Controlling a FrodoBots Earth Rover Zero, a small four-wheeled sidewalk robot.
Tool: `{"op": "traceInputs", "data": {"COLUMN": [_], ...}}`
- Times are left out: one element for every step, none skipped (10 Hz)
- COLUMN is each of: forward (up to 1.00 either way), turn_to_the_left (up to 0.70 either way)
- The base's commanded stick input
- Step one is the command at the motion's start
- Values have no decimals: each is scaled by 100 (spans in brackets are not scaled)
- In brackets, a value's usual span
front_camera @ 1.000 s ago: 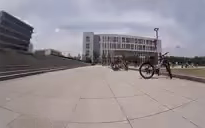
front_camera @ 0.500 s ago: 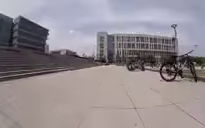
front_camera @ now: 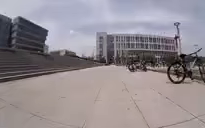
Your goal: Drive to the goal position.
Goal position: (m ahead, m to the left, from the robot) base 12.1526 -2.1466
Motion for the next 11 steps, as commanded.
{"op": "traceInputs", "data": {"forward": [100, 100, 100, 100, 100, 100, 100, 100, 100, 100, 100], "turn_to_the_left": [0, 0, 0, -1, -2, -4, -5, -8, -12, 0, 0]}}
